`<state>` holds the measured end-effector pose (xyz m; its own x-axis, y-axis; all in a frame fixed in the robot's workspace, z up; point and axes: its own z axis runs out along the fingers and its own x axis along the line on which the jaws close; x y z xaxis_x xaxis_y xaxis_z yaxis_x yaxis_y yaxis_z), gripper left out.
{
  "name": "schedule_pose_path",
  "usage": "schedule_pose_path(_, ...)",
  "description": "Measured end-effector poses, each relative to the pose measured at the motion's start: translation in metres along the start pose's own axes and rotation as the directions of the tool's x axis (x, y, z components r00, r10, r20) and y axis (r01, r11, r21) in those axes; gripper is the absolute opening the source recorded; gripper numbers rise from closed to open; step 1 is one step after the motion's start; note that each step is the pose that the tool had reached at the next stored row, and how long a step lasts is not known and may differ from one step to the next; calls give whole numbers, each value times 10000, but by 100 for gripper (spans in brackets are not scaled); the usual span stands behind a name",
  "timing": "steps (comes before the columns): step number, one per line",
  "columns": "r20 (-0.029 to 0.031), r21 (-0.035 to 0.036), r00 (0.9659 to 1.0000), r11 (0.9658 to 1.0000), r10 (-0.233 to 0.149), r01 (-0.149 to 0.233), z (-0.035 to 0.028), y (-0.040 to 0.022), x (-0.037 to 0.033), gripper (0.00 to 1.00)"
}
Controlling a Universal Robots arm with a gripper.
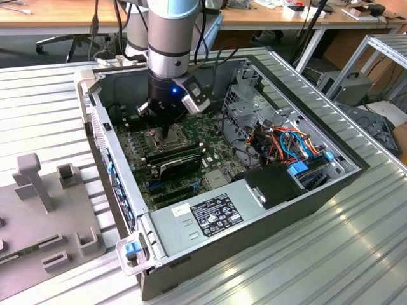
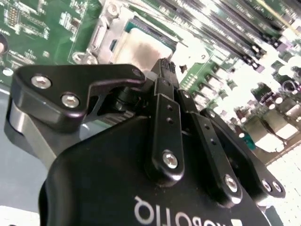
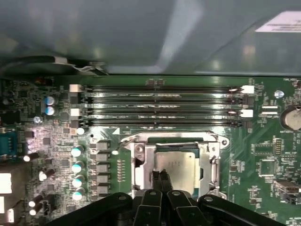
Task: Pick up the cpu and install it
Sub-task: 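Close the cpu cover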
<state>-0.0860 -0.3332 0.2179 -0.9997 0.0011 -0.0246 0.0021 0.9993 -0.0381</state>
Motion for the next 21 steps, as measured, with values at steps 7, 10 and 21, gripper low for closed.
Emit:
schedule_pose_path(7,1,-13,10000,10000,-18,18,60,5,39,11)
schedule_pose_path(10,1,-17,10000,10000,-19,19,103,6,41,11)
schedule_pose_path(21,7,-35,10000,10000,-22,22,121,9,40,11)
